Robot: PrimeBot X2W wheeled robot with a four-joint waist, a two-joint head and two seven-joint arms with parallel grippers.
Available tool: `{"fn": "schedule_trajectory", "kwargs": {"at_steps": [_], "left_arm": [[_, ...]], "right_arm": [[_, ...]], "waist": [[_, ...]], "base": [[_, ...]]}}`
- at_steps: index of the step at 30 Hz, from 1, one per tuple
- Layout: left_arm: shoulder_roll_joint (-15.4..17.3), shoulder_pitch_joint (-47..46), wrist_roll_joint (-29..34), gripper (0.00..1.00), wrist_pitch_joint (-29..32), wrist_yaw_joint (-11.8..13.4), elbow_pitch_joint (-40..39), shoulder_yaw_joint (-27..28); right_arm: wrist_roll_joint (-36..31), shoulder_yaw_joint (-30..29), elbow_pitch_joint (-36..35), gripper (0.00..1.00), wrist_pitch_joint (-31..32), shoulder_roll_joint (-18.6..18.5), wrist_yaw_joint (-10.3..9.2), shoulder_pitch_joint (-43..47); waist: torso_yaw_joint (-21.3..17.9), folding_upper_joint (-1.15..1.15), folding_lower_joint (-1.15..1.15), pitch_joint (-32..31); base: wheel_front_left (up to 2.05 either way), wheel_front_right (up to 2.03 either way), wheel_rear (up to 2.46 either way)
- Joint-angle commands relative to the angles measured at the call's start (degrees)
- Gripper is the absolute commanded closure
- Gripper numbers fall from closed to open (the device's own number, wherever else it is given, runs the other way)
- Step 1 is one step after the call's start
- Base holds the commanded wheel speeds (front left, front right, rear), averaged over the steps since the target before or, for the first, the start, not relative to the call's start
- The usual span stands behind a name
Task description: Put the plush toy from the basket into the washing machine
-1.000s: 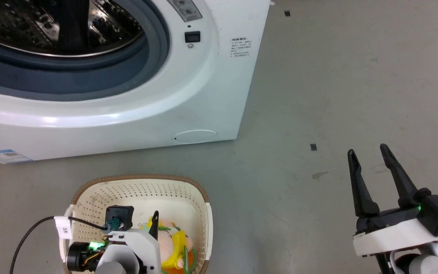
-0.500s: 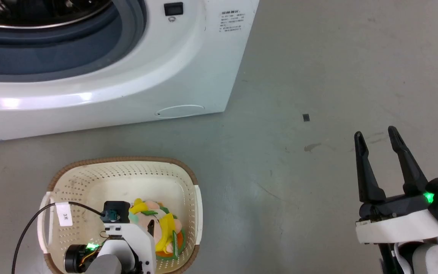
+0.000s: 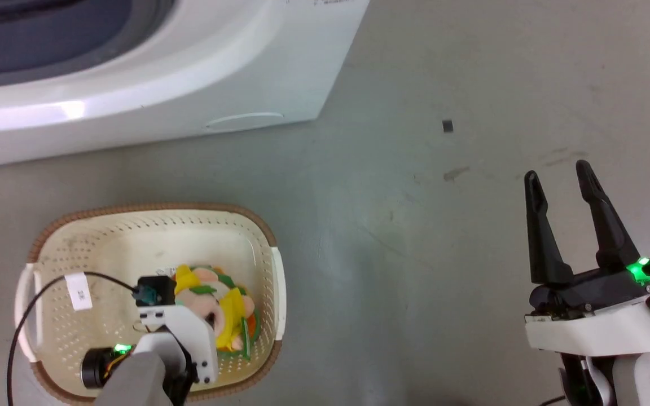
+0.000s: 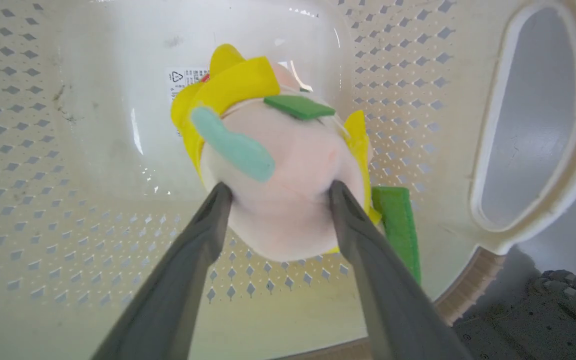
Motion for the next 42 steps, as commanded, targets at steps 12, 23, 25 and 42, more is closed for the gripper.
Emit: {"fn": "schedule_trajectory", "kwargs": {"at_steps": [12,23,25,42], "left_arm": [[1.87,-7.34,-0.53,0.00,-1.23,-0.55,8.07,-3.57],[0.64,-5.94,-1.69,1.00,-5.09,-2.64,10.04,-5.00],[0.30,-4.88,-1.97,1.00,-6.51,-2.82,10.06,-5.03],[-3.43,5.78,-8.09,1.00,-17.50,-5.57,7.57,-3.81]], "right_arm": [[2.49,0.97,-1.33,0.00,-1.79,-0.01,0.03,-2.99],[2.11,1.80,1.26,0.00,-2.17,-0.01,0.03,-3.78],[2.10,1.73,1.94,0.00,-2.17,-0.01,0.03,-3.82],[2.93,-0.72,7.88,0.00,-2.17,-0.01,0.03,2.59]], "waist": [[-2.50,0.00,-0.01,8.54],[-0.69,0.00,-0.01,4.71],[-0.18,0.00,-0.01,2.45],[7.67,0.00,-0.01,-20.54]], "base": [[0.00,0.00,0.00],[0.00,0.00,0.00],[0.00,0.00,0.00],[0.00,0.00,0.00]]}}
